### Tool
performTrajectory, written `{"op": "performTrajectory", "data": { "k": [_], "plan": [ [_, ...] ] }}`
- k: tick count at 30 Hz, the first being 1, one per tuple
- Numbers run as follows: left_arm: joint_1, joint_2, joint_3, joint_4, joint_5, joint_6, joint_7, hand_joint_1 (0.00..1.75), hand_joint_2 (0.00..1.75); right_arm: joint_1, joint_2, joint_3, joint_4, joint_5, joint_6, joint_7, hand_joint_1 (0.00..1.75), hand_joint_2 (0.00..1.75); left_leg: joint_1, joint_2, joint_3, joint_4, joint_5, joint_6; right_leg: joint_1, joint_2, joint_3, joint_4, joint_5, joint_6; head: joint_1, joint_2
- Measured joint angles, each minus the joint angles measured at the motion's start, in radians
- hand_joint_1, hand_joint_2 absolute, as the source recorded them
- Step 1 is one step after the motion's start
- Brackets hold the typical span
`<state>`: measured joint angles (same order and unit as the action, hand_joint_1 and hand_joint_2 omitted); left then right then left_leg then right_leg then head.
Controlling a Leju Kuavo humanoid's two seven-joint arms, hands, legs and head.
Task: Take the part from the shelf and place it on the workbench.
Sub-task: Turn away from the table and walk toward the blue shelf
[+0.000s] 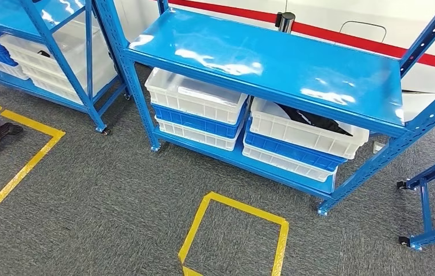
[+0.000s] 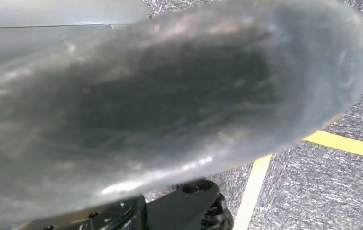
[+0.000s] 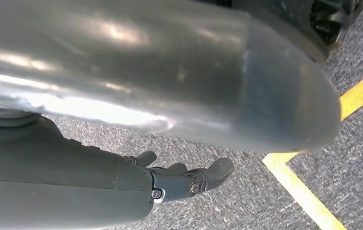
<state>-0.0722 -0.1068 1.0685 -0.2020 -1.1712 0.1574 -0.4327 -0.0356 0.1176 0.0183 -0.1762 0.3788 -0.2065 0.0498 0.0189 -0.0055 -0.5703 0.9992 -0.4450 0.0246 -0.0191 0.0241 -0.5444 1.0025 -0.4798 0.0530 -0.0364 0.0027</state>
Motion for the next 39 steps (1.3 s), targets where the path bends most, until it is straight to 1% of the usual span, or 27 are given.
{"op": "performTrajectory", "data": {
  "k": [1, 3, 4, 5, 6, 7, 8, 9, 10, 12, 14, 16, 19, 20, 21, 22, 24, 25, 26, 29, 31, 32, 34, 35, 36, 37, 39],
  "plan": [
    [0.000, -0.001, 0.000, 0.000, 0.000, 0.000, 0.000, 0.00, 0.00, 0.000, 0.000, 0.000, 0.000, 0.001, -0.001, 0.000, 0.00, 0.00, 0.003, 0.003, 0.007, -0.013, 0.007, 0.005, 0.001, -0.004, -0.020, 0.040, -0.019, -0.003, 0.001, 0.000],
    [0.000, -0.002, 0.000, 0.000, -0.001, 0.001, 0.001, 0.00, 0.00, 0.000, -0.002, 0.000, 0.000, 0.002, -0.002, 0.000, 0.00, 0.00, 0.006, 0.008, 0.011, -0.022, 0.011, 0.008, -0.003, -0.009, -0.087, 0.168, -0.071, -0.011, 0.002, 0.000],
    [0.000, -0.002, 0.000, 0.000, -0.001, 0.001, 0.002, 0.00, 0.00, 0.001, -0.002, 0.000, 0.000, 0.002, -0.002, 0.000, 0.00, 0.00, 0.006, 0.009, 0.010, -0.022, 0.010, 0.007, -0.006, -0.010, -0.119, 0.225, -0.088, -0.010, 0.002, 0.000],
    [0.000, -0.002, 0.000, 0.000, -0.002, 0.001, 0.003, 0.00, 0.00, 0.002, -0.003, 0.000, 0.000, 0.002, -0.003, 0.000, 0.00, 0.00, 0.007, 0.009, 0.010, -0.022, 0.010, 0.004, -0.010, -0.011, -0.137, 0.253, -0.092, -0.003, 0.002, 0.000],
    [0.000, -0.002, 0.000, 0.000, -0.002, 0.001, 0.004, 0.00, 0.00, 0.004, -0.004, 0.000, 0.000, 0.002, -0.003, 0.000, 0.00, 0.00, 0.010, 0.009, 0.009, -0.021, 0.009, -0.002, -0.015, -0.013, -0.134, 0.242, -0.079, 0.008, 0.002, 0.000],
    [0.000, -0.003, 0.000, 0.000, -0.003, 0.001, 0.004, 0.00, 0.00, 0.005, -0.006, 0.000, 0.000, 0.002, -0.003, 0.000, 0.00, 0.00, 0.015, 0.008, 0.010, -0.020, 0.008, -0.009, -0.021, -0.016, -0.112, 0.192, -0.054, 0.022, 0.002, 0.000],
    [0.000, -0.003, 0.000, 0.000, -0.003, 0.001, 0.004, 0.00, 0.00, 0.004, -0.007, 0.000, 0.000, 0.002, -0.003, 0.000, 0.00, 0.00, 0.019, 0.008, 0.010, -0.016, 0.006, -0.019, -0.029, -0.021, -0.076, 0.118, -0.025, 0.037, 0.003, 0.000],
    [0.001, -0.002, 0.000, 0.000, -0.003, 0.001, 0.004, 0.00, 0.00, 0.003, -0.006, 0.000, 0.000, 0.003, -0.003, 0.000, 0.00, 0.00, 0.021, 0.008, 0.009, -0.011, 0.002, -0.032, -0.032, -0.025, -0.046, 0.055, -0.002, 0.046, 0.005, 0.000],
    [0.001, -0.001, 0.000, -0.001, -0.003, 0.002, 0.004, 0.00, 0.00, 0.002, -0.005, 0.000, 0.000, 0.003, -0.003, 0.000, 0.00, 0.00, 0.020, 0.007, 0.010, -0.007, -0.003, -0.043, -0.034, -0.026, -0.024, 0.015, 0.012, 0.043, 0.005, 0.000],
    [0.001, 0.001, 0.000, -0.002, -0.004, 0.004, 0.005, 0.00, 0.00, 0.000, -0.004, 0.000, 0.000, 0.004, -0.003, 0.000, 0.00, 0.00, 0.018, 0.008, 0.012, -0.004, -0.009, -0.060, -0.029, -0.024, -0.016, 0.005, 0.014, 0.020, 0.005, 0.000],
    [0.000, 0.000, 0.000, -0.001, -0.004, 0.005, 0.005, 0.00, 0.00, 0.001, -0.005, 0.000, 0.000, 0.004, -0.004, 0.000, 0.00, 0.00, 0.025, 0.008, 0.015, -0.002, -0.012, -0.066, -0.026, -0.021, -0.016, 0.011, 0.012, -0.003, 0.002, 0.000],
    [0.000, -0.001, 0.000, -0.001, -0.004, 0.006, 0.005, 0.00, 0.00, 0.001, -0.005, 0.000, 0.000, 0.006, -0.004, 0.000, 0.00, 0.00, 0.029, 0.008, -0.007, 0.052, -0.047, -0.067, -0.023, -0.020, -0.014, 0.012, 0.012, -0.018, 0.001, 0.000],
    [0.001, -0.002, 0.000, -0.001, -0.004, 0.007, 0.005, 0.00, 0.00, 0.001, -0.005, 0.000, 0.000, 0.007, -0.004, 0.000, 0.00, 0.00, 0.022, 0.007, -0.110, 0.261, -0.142, -0.060, -0.009, -0.020, -0.012, 0.012, 0.008, -0.034, 0.000, 0.000],
    [0.002, -0.002, 0.000, -0.001, -0.004, 0.008, 0.005, 0.00, 0.00, 0.002, -0.005, 0.000, 0.000, 0.007, -0.004, 0.000, 0.00, 0.00, 0.019, 0.007, -0.136, 0.307, -0.151, -0.055, -0.003, -0.019, -0.010, 0.012, 0.007, -0.038, 0.000, 0.000],
    [0.003, -0.002, 0.000, -0.001, -0.003, 0.008, 0.005, 0.00, 0.00, 0.002, -0.005, 0.000, 0.000, 0.007, -0.004, 0.000, 0.00, 0.00, 0.015, 0.007, -0.144, 0.315, -0.141, -0.048, 0.002, -0.018, -0.008, 0.012, 0.005, -0.041, 0.000, 0.000],
    [0.003, -0.002, 0.000, -0.001, -0.003, 0.008, 0.005, 0.00, 0.00, 0.003, -0.005, 0.000, 0.000, 0.007, -0.004, 0.000, 0.00, 0.00, 0.010, 0.007, -0.130, 0.279, -0.111, -0.039, 0.005, -0.016, -0.004, 0.012, 0.003, -0.044, 0.000, 0.000],
    [0.003, -0.002, 0.000, -0.001, -0.003, 0.008, 0.005, 0.00, 0.00, 0.003, -0.004, 0.000, 0.000, 0.007, -0.004, 0.001, 0.00, 0.00, -0.002, 0.004, -0.066, 0.140, -0.040, -0.018, 0.010, -0.011, 0.005, 0.012, -0.001, -0.047, 0.000, 0.000],
    [0.003, -0.001, 0.000, -0.001, -0.003, 0.008, 0.005, 0.00, 0.00, 0.002, -0.003, 0.000, 0.000, 0.007, -0.004, 0.001, 0.00, 0.00, -0.008, 0.003, -0.039, 0.082, -0.019, -0.012, 0.013, -0.010, 0.006, 0.013, -0.004, -0.046, 0.001, 0.000],
    [0.002, -0.001, 0.000, -0.001, -0.003, 0.009, 0.005, 0.00, 0.00, 0.001, -0.002, 0.000, 0.000, 0.007, -0.004, 0.001, 0.00, 0.00, -0.013, 0.003, -0.025, 0.050, -0.012, -0.009, 0.015, -0.009, 0.006, 0.013, -0.006, -0.043, 0.001, 0.000],
    [0.001, -0.002, 0.000, -0.001, -0.003, 0.009, 0.005, 0.00, 0.00, 0.002, -0.001, 0.000, 0.000, 0.007, -0.004, 0.001, 0.00, 0.00, -0.020, 0.003, -0.021, 0.030, -0.011, -0.005, 0.012, -0.010, 0.002, 0.012, -0.010, -0.029, 0.001, 0.000],
    [0.001, -0.003, 0.000, -0.001, -0.004, 0.009, 0.005, 0.00, 0.00, 0.001, -0.002, 0.000, 0.000, 0.007, -0.005, 0.002, 0.00, 0.00, -0.016, 0.004, -0.015, 0.019, -0.006, 0.003, 0.011, -0.012, -0.016, 0.048, -0.030, -0.024, 0.002, 0.000],
    [0.000, -0.003, 0.000, -0.001, -0.004, 0.008, 0.005, 0.00, 0.00, 0.001, -0.002, 0.000, 0.000, 0.007, -0.005, 0.002, 0.00, 0.00, -0.013, 0.005, -0.012, 0.015, -0.005, 0.006, 0.010, -0.013, -0.041, 0.096, -0.052, -0.025, 0.003, 0.000],
    [0.000, -0.003, 0.000, -0.001, -0.004, 0.008, 0.005, 0.00, 0.00, 0.001, -0.004, 0.000, 0.000, 0.007, -0.005, 0.003, 0.00, 0.00, -0.014, 0.005, -0.012, 0.015, -0.006, 0.009, 0.009, -0.014, -0.113, 0.231, -0.103, -0.027, 0.003, 0.000],
    [0.000, -0.003, 0.000, -0.001, -0.004, 0.008, 0.005, 0.00, 0.00, 0.002, -0.004, 0.000, 0.000, 0.007, -0.005, 0.003, 0.00, 0.00, -0.015, 0.005, -0.012, 0.015, -0.007, 0.010, 0.008, -0.014, -0.143, 0.282, -0.116, -0.023, 0.003, 0.000],
    [0.000, -0.004, 0.000, -0.001, -0.005, 0.007, 0.005, 0.00, 0.00, 0.004, -0.005, 0.000, 0.000, 0.007, -0.005, 0.004, 0.00, 0.00, -0.014, 0.004, -0.012, 0.015, -0.008, 0.009, 0.007, -0.014, -0.155, 0.296, -0.112, -0.016, 0.003, 0.000],
    [0.000, -0.004, 0.000, 0.000, -0.006, 0.007, 0.005, 0.00, 0.00, 0.004, -0.005, 0.000, 0.000, 0.007, -0.005, 0.004, 0.00, 0.00, -0.014, 0.003, -0.011, 0.015, -0.009, 0.009, 0.006, -0.015, -0.146, 0.267, -0.091, -0.006, 0.003, 0.000],
    [0.000, -0.006, 0.000, 0.000, -0.009, 0.007, 0.005, 0.00, 0.00, 0.004, -0.007, 0.000, 0.000, 0.007, -0.005, 0.004, 0.00, 0.00, -0.014, 0.002, -0.007, 0.015, -0.011, 0.004, 0.004, -0.021, -0.085, 0.125, -0.029, 0.011, 0.004, 0.000]
  ]
}}
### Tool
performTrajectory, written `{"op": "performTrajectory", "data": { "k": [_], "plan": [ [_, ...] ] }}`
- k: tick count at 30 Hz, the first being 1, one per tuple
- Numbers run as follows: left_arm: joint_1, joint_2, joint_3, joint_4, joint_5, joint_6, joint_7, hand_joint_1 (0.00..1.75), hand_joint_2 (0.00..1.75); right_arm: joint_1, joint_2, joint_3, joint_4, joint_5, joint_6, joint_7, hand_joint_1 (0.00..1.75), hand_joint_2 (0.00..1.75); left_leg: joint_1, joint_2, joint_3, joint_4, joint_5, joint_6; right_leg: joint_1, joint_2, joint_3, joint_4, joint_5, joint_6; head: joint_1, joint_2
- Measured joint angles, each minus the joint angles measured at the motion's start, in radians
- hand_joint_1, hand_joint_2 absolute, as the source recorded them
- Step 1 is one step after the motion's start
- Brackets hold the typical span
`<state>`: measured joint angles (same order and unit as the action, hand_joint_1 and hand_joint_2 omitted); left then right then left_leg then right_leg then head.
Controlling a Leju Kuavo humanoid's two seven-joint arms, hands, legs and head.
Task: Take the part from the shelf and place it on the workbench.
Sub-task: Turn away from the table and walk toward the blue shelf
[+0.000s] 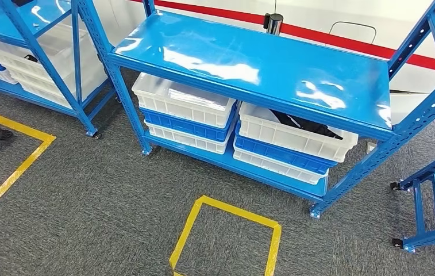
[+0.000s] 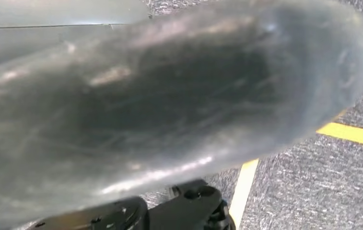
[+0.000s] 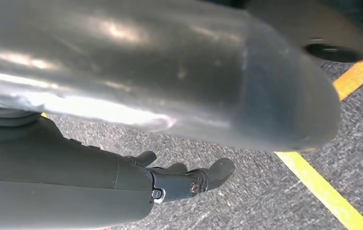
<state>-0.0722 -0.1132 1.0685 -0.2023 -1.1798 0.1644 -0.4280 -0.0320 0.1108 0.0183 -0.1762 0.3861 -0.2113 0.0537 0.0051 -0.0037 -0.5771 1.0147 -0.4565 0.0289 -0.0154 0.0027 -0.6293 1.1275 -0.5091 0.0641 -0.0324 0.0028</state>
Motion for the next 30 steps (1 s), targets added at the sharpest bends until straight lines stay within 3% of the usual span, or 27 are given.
{"op": "performTrajectory", "data": {
  "k": [2, 3, 5, 7, 10, 16, 30],
  "plan": [
    [0.000, -0.001, 0.000, 0.000, -0.001, 0.000, 0.000, 0.00, 0.00, -0.002, 0.000, 0.000, 0.000, 0.000, 0.000, 0.000, 0.00, 0.00, -0.005, 0.000, 0.003, 0.002, -0.005, -0.008, 0.001, -0.004, 0.050, -0.103, 0.039, -0.007, -0.001, 0.000],
    [0.000, -0.001, 0.000, 0.000, -0.001, 0.000, 0.000, 0.00, 0.00, -0.003, 0.000, 0.000, 0.000, 0.000, 0.000, 0.000, 0.00, 0.00, -0.008, 0.000, 0.003, 0.004, -0.008, -0.006, 0.001, -0.004, 0.058, -0.119, 0.045, -0.015, -0.001, 0.000],
    [0.000, 0.000, 0.000, 0.000, -0.001, 0.000, 0.000, 0.00, 0.00, -0.002, 0.001, 0.000, 0.000, 0.000, 0.000, 0.000, 0.00, 0.00, -0.010, 0.000, 0.003, 0.005, -0.009, 0.004, 0.002, -0.001, 0.061, -0.121, 0.050, -0.026, -0.002, 0.000],
    [0.001, 0.000, 0.000, 0.000, -0.001, 0.001, 0.000, 0.00, 0.00, -0.002, 0.001, 0.000, 0.000, 0.000, 0.000, 0.000, 0.00, 0.00, -0.010, 0.000, 0.005, 0.003, -0.007, 0.011, 0.004, 0.000, 0.062, -0.120, 0.051, -0.028, -0.002, 0.000],
    [0.001, 0.000, 0.000, 0.000, -0.001, 0.001, 0.000, 0.00, 0.00, -0.002, 0.001, 0.000, 0.000, 0.001, 0.000, 0.000, 0.00, 0.00, -0.009, 0.000, 0.008, -0.003, -0.005, 0.006, 0.006, 0.000, 0.062, -0.120, 0.050, -0.030, -0.002, 0.000],
    [0.001, 0.000, 0.000, 0.000, -0.001, 0.000, 0.000, 0.00, 0.00, -0.002, 0.001, 0.000, 0.000, 0.006, 0.000, 0.001, 0.00, 0.00, -0.006, 0.000, 0.009, -0.006, -0.004, -0.017, 0.008, 0.000, 0.061, -0.119, 0.048, -0.034, -0.002, 0.000],
    [0.001, 0.000, 0.000, 0.000, -0.004, -0.004, -0.001, 0.00, 0.00, -0.002, 0.002, 0.000, 0.000, 0.010, 0.001, 0.004, 0.00, 0.00, -0.017, 0.000, 0.008, -0.003, -0.006, -0.015, -0.004, 0.000, 0.063, -0.122, 0.049, -0.031, -0.002, 0.000]
  ]
}}
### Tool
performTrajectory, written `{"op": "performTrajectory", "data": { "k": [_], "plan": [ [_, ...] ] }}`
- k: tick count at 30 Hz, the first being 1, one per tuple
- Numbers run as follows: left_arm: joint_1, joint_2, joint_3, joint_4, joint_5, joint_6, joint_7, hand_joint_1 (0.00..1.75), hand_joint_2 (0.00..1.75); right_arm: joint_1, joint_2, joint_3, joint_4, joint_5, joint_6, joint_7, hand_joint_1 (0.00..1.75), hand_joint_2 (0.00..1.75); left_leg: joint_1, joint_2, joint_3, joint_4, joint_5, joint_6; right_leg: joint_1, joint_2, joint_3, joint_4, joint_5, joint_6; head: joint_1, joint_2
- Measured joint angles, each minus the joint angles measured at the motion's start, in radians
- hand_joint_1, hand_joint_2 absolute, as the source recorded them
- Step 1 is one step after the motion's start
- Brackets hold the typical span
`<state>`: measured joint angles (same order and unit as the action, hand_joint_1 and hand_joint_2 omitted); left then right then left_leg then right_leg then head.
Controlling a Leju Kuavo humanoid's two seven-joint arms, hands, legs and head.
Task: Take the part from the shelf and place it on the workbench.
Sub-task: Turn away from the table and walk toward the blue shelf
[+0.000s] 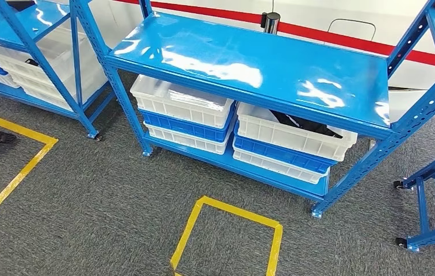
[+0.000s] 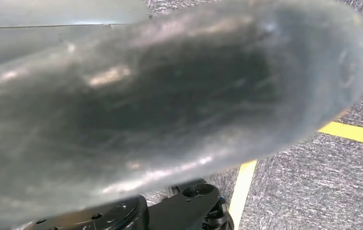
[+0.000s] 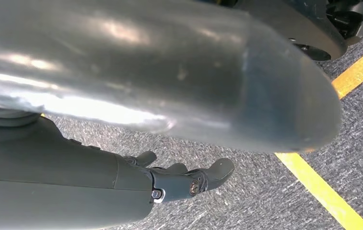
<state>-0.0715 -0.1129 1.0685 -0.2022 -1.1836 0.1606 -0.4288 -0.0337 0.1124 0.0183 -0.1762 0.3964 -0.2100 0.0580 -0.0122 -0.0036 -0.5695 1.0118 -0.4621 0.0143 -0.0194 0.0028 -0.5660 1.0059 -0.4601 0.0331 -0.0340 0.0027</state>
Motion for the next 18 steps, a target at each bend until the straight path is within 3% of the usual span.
{"op": "performTrajectory", "data": {
  "k": [3, 6, 7, 9, 11, 12, 13, 15, 16, 18],
  "plan": [
    [0.001, 0.002, 0.000, 0.000, 0.000, 0.000, 0.000, 0.00, 0.00, 0.000, 0.003, 0.000, 0.000, 0.001, 0.000, 0.001, 0.00, 0.00, -0.004, 0.000, -0.002, 0.006, -0.006, 0.014, -0.005, 0.000, 0.003, -0.006, 0.003, 0.006, 0.000, 0.000],
    [0.001, 0.001, 0.000, 0.000, -0.001, -0.001, 0.000, 0.00, 0.00, -0.001, 0.004, 0.000, 0.000, 0.002, 0.000, 0.001, 0.00, 0.00, 0.005, 0.002, 0.016, -0.022, 0.004, 0.026, 0.003, 0.000, -0.002, 0.009, -0.007, 0.009, 0.000, 0.000],
    [0.001, 0.000, 0.000, 0.000, -0.001, -0.002, 0.000, 0.00, 0.00, -0.001, 0.004, 0.000, 0.000, 0.002, 0.000, 0.001, 0.00, 0.00, 0.011, 0.004, 0.024, -0.033, 0.008, 0.029, 0.005, 0.000, -0.018, 0.044, -0.023, 0.007, 0.002, 0.000],
    [0.001, 0.000, 0.000, 0.000, -0.002, -0.003, 0.000, 0.00, 0.00, -0.001, 0.003, 0.000, 0.000, 0.002, 0.000, 0.001, 0.00, 0.00, 0.016, 0.006, 0.028, -0.040, 0.011, 0.032, 0.003, 0.000, -0.083, 0.168, -0.073, 0.002, 0.004, 0.000],
    [0.001, 0.000, 0.000, 0.000, -0.002, -0.004, 0.000, 0.00, 0.00, 0.002, 0.003, 0.000, 0.000, 0.002, 0.000, 0.002, 0.00, 0.00, 0.017, 0.006, 0.029, -0.039, 0.008, 0.029, -0.003, 0.000, -0.139, 0.267, -0.100, 0.009, 0.004, 0.000],
    [0.002, 0.000, 0.000, 0.000, -0.002, -0.004, 0.000, 0.00, 0.00, 0.004, 0.002, 0.000, 0.000, 0.002, 0.000, 0.002, 0.00, 0.00, 0.019, 0.005, 0.031, -0.039, 0.006, 0.025, -0.006, 0.000, -0.142, 0.263, -0.091, 0.019, 0.004, 0.000],
    [0.002, 0.000, 0.000, 0.000, -0.002, -0.004, 0.000, 0.00, 0.00, 0.005, 0.002, 0.000, 0.000, 0.002, 0.000, 0.003, 0.00, 0.00, 0.022, 0.004, 0.035, -0.038, 0.003, 0.020, -0.010, -0.001, -0.122, 0.218, -0.066, 0.032, 0.004, 0.000],
    [0.002, 0.000, 0.000, 0.000, -0.002, -0.005, 0.000, 0.00, 0.00, 0.004, 0.002, 0.000, 0.000, 0.002, 0.000, 0.004, 0.00, 0.00, 0.025, 0.002, 0.042, -0.034, -0.007, 0.005, -0.017, -0.006, -0.052, 0.075, -0.009, 0.054, 0.005, 0.000],
    [0.002, 0.001, 0.000, 0.000, -0.002, -0.005, 0.000, 0.00, 0.00, 0.004, 0.003, 0.000, 0.000, 0.002, 0.000, 0.004, 0.00, 0.00, 0.025, 0.002, 0.044, -0.031, -0.013, -0.003, -0.019, -0.007, -0.024, 0.022, 0.008, 0.053, 0.005, 0.000],
    [0.002, 0.002, 0.000, 0.000, -0.002, -0.005, 0.000, 0.00, 0.00, 0.003, 0.004, 0.000, 0.000, 0.002, 0.000, 0.004, 0.00, 0.00, 0.023, 0.002, 0.048, -0.029, -0.022, -0.016, -0.014, -0.005, -0.004, -0.009, 0.011, 0.031, 0.004, 0.000]
  ]
}}
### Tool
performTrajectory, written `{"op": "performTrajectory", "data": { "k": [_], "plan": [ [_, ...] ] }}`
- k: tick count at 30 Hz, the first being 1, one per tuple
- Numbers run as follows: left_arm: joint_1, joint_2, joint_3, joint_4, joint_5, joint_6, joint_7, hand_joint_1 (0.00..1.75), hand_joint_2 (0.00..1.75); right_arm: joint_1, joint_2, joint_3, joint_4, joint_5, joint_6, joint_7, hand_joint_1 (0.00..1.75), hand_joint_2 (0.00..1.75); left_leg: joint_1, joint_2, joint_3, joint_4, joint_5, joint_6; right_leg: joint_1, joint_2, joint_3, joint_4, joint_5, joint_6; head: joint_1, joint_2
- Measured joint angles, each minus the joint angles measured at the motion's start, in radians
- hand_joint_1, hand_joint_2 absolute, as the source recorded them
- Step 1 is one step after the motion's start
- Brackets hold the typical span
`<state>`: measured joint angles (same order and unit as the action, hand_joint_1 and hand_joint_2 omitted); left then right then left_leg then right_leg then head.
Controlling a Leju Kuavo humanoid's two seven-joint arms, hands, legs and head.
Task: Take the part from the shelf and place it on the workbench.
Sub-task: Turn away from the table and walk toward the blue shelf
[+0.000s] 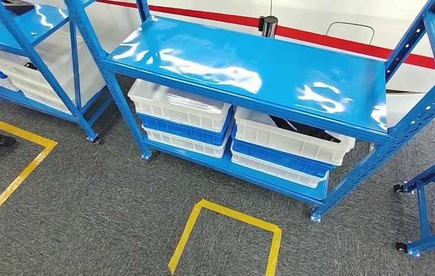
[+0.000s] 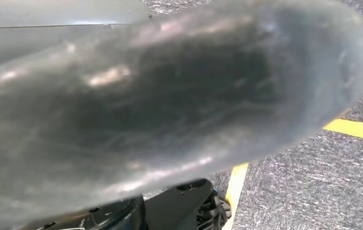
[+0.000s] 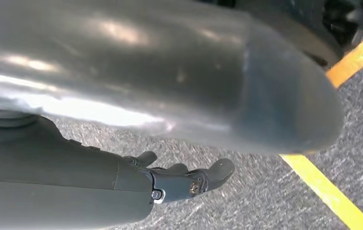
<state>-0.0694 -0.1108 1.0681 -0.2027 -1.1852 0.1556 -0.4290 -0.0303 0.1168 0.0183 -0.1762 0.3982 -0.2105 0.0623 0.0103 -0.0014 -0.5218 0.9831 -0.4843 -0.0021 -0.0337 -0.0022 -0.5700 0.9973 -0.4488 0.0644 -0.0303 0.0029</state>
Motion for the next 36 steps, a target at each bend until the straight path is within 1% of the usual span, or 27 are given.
{"op": "performTrajectory", "data": {
  "k": [2, 4, 5, 7, 8, 9, 10, 12, 13, 14, 16, 18, 19, 20, 22, 23, 24, 25, 26, 27, 28, 29, 30, 31, 33, 34, 36],
  "plan": [
    [0.000, 0.000, 0.000, 0.000, 0.000, 0.000, 0.000, 0.00, 0.00, 0.001, 0.000, 0.000, 0.000, 0.001, 0.000, 0.000, 0.00, 0.00, 0.006, 0.001, 0.004, 0.002, -0.006, -0.008, 0.002, 0.003, 0.005, 0.000, -0.003, -0.023, -0.002, 0.000],
    [-0.001, 0.000, 0.000, 0.000, 0.000, 0.000, -0.001, 0.00, 0.00, 0.002, -0.001, 0.000, 0.000, 0.001, -0.001, 0.001, 0.00, 0.00, 0.011, 0.001, -0.014, 0.052, -0.034, -0.015, 0.001, 0.004, 0.013, 0.000, -0.008, -0.038, -0.002, 0.000],
    [-0.001, -0.001, 0.000, 0.000, -0.001, 0.000, -0.002, 0.00, 0.00, 0.001, -0.001, 0.000, 0.000, 0.001, -0.001, 0.001, 0.00, 0.00, 0.012, 0.001, -0.042, 0.110, -0.060, -0.018, 0.002, 0.004, 0.018, -0.001, -0.011, -0.045, -0.003, 0.000],
    [0.001, -0.002, 0.000, 0.000, -0.002, 0.000, -0.002, 0.00, 0.00, 0.001, -0.001, 0.000, 0.000, 0.001, -0.002, 0.001, 0.00, 0.00, 0.012, 0.000, -0.124, 0.258, -0.115, -0.019, 0.007, 0.004, 0.027, -0.001, -0.019, -0.056, -0.003, 0.000],
    [0.002, -0.002, 0.000, 0.000, -0.003, 0.000, -0.002, 0.00, 0.00, 0.001, -0.001, 0.000, 0.000, 0.001, -0.002, 0.001, 0.00, 0.00, 0.012, 0.000, -0.159, 0.310, -0.125, -0.018, 0.009, 0.005, 0.033, -0.001, -0.024, -0.060, -0.003, 0.000],
    [0.003, -0.002, 0.000, 0.000, -0.003, 0.000, -0.002, 0.00, 0.00, 0.001, -0.001, 0.000, 0.000, 0.001, -0.002, 0.001, 0.00, 0.00, 0.012, 0.000, -0.176, 0.323, -0.112, -0.016, 0.010, 0.007, 0.040, -0.001, -0.029, -0.062, -0.003, 0.000],
    [0.003, -0.002, 0.000, 0.000, -0.003, 0.000, -0.002, 0.00, 0.00, 0.002, -0.001, 0.000, 0.000, 0.001, -0.002, 0.001, 0.00, 0.00, 0.012, 0.000, -0.172, 0.293, -0.077, -0.012, 0.011, 0.010, 0.049, 0.000, -0.035, -0.062, -0.003, 0.000],
    [0.004, -0.002, 0.000, 0.001, -0.003, 0.000, -0.002, 0.00, 0.00, 0.002, -0.001, 0.000, 0.000, 0.001, -0.002, 0.001, 0.00, 0.00, 0.011, 0.000, -0.122, 0.158, 0.014, -0.005, 0.012, 0.016, 0.067, -0.001, -0.049, -0.055, -0.003, 0.000],
    [0.004, -0.001, 0.000, 0.001, -0.003, 0.000, -0.002, 0.00, 0.00, 0.001, 0.000, 0.000, 0.000, 0.001, -0.002, 0.001, 0.00, 0.00, 0.009, -0.001, -0.097, 0.097, 0.040, -0.003, 0.014, 0.018, 0.072, 0.000, -0.056, -0.050, -0.003, 0.000],
    [0.004, -0.001, 0.000, 0.001, -0.003, 0.000, -0.002, 0.00, 0.00, 0.001, 0.000, 0.000, 0.000, 0.001, -0.002, 0.001, 0.00, 0.00, 0.006, -0.002, -0.082, 0.062, 0.049, -0.002, 0.016, 0.019, 0.073, -0.001, -0.062, -0.044, -0.003, 0.000],
    [0.002, -0.002, 0.000, 0.000, -0.003, 0.000, -0.001, 0.00, 0.00, -0.001, 0.000, 0.000, 0.000, 0.001, -0.002, 0.001, 0.00, 0.00, -0.001, -0.003, -0.077, 0.045, 0.040, 0.001, 0.018, 0.019, 0.073, -0.006, -0.069, -0.033, -0.003, 0.000],
    [0.002, -0.003, 0.000, 0.000, -0.003, 0.000, -0.002, 0.00, 0.00, -0.001, 0.000, 0.000, 0.000, 0.001, -0.002, 0.001, 0.00, 0.00, 0.000, -0.005, -0.070, 0.037, 0.038, 0.010, 0.016, 0.017, 0.076, -0.002, -0.078, -0.023, -0.002, 0.000],
    [0.002, -0.003, 0.000, 0.000, -0.003, 0.000, -0.002, 0.00, 0.00, -0.001, 0.000, 0.000, 0.000, 0.001, -0.002, 0.001, 0.00, 0.00, 0.001, -0.005, -0.065, 0.032, 0.037, 0.016, 0.016, 0.015, 0.065, 0.022, -0.090, -0.022, -0.001, 0.000],
    [0.002, -0.003, 0.000, 0.000, -0.003, 0.000, -0.002, 0.00, 0.00, -0.001, -0.001, 0.000, 0.000, 0.001, -0.002, 0.001, 0.00, 0.00, 0.002, -0.004, -0.059, 0.027, 0.036, 0.021, 0.016, 0.013, 0.041, 0.069, -0.109, -0.024, -0.001, 0.000],
    [0.000, -0.003, 0.000, 0.000, -0.003, 0.000, -0.002, 0.00, 0.00, -0.001, -0.001, 0.000, 0.000, 0.001, -0.002, 0.001, 0.00, 0.00, -0.003, -0.003, -0.054, 0.027, 0.028, 0.031, 0.017, 0.012, -0.046, 0.212, -0.157, -0.031, 0.000, 0.000],
    [0.000, -0.003, 0.000, 0.000, -0.003, 0.000, -0.002, 0.00, 0.00, 0.001, -0.001, 0.000, 0.000, 0.001, -0.002, 0.001, 0.00, 0.00, -0.005, -0.004, -0.050, 0.027, 0.024, 0.034, 0.017, 0.012, -0.088, 0.270, -0.168, -0.030, 0.000, 0.000],
    [0.000, -0.004, 0.000, 0.000, -0.003, 0.000, -0.002, 0.00, 0.00, 0.002, -0.002, 0.000, 0.000, 0.001, -0.002, 0.001, 0.00, 0.00, -0.006, -0.006, -0.045, 0.027, 0.019, 0.036, 0.017, 0.012, -0.114, 0.296, -0.163, -0.025, 0.000, 0.000],
    [0.000, -0.004, 0.000, 0.000, -0.003, 0.000, -0.002, 0.00, 0.00, 0.003, -0.002, 0.000, 0.000, 0.001, -0.002, 0.001, 0.00, 0.00, -0.007, -0.007, -0.037, 0.027, 0.013, 0.036, 0.017, 0.011, -0.119, 0.278, -0.139, -0.016, 0.000, 0.000],
    [0.001, -0.005, 0.000, 0.000, -0.003, 0.000, -0.002, 0.00, 0.00, 0.004, -0.002, 0.000, 0.000, 0.001, -0.002, 0.001, 0.00, 0.00, -0.007, -0.009, -0.027, 0.027, 0.006, 0.035, 0.017, 0.011, -0.103, 0.220, -0.099, -0.007, 0.000, 0.000],
    [0.001, -0.006, 0.000, 0.001, -0.003, 0.000, -0.002, 0.00, 0.00, 0.004, -0.002, 0.000, 0.000, 0.001, -0.002, 0.001, 0.00, 0.00, -0.008, -0.009, -0.019, 0.027, 0.000, 0.033, 0.018, 0.009, -0.077, 0.144, -0.057, -0.002, 0.001, 0.000],
    [0.001, -0.007, 0.000, 0.001, -0.003, 0.000, -0.002, 0.00, 0.00, 0.004, -0.002, 0.000, 0.000, 0.001, -0.002, 0.001, 0.00, 0.00, -0.010, -0.010, -0.012, 0.027, -0.009, 0.029, 0.020, 0.007, -0.050, 0.078, -0.022, -0.002, 0.000, 0.000],
    [0.001, -0.008, 0.000, 0.001, -0.003, 0.000, -0.002, 0.00, 0.00, 0.003, -0.002, 0.000, 0.000, 0.001, -0.002, 0.001, 0.00, 0.00, -0.012, -0.011, -0.007, 0.028, -0.015, 0.025, 0.022, 0.005, -0.031, 0.033, 0.001, -0.007, 0.000, 0.000],
    [0.001, -0.008, 0.000, 0.001, -0.003, 0.000, -0.002, 0.00, 0.00, 0.003, -0.002, 0.000, 0.000, 0.001, -0.002, 0.001, 0.00, 0.00, -0.014, -0.011, -0.005, 0.028, -0.020, 0.021, 0.025, 0.005, -0.022, 0.015, 0.009, -0.015, 0.000, 0.000],
    [0.000, -0.008, 0.000, 0.001, -0.003, 0.000, -0.002, 0.00, 0.00, 0.002, -0.002, 0.000, 0.000, 0.001, -0.002, 0.002, 0.00, 0.00, -0.015, -0.012, -0.003, 0.028, -0.023, 0.017, 0.028, 0.005, -0.020, 0.015, 0.009, -0.023, -0.001, 0.000],
    [-0.001, -0.008, 0.000, 0.000, -0.003, 0.000, -0.003, 0.00, 0.00, 0.002, -0.003, 0.000, 0.000, 0.002, -0.002, 0.002, 0.00, 0.00, -0.012, -0.011, -0.002, 0.033, -0.032, 0.007, 0.022, 0.006, -0.014, 0.009, 0.008, -0.036, 0.000, 0.000],
    [-0.001, -0.008, 0.000, 0.000, -0.003, 0.000, -0.003, 0.00, 0.00, 0.002, -0.003, 0.000, 0.000, 0.002, -0.002, 0.002, 0.00, 0.00, -0.010, -0.010, -0.008, 0.053, -0.044, 0.002, 0.017, 0.006, -0.007, 0.005, 0.006, -0.044, -0.001, 0.000],
    [0.000, -0.007, 0.000, 0.000, -0.003, 0.000, -0.003, 0.00, 0.00, 0.001, -0.002, 0.000, 0.000, 0.002, -0.002, 0.002, 0.00, 0.00, -0.007, -0.007, -0.041, 0.131, -0.083, -0.006, 0.011, 0.005, 0.007, 0.000, 0.001, -0.055, -0.002, 0.000]
  ]
}}
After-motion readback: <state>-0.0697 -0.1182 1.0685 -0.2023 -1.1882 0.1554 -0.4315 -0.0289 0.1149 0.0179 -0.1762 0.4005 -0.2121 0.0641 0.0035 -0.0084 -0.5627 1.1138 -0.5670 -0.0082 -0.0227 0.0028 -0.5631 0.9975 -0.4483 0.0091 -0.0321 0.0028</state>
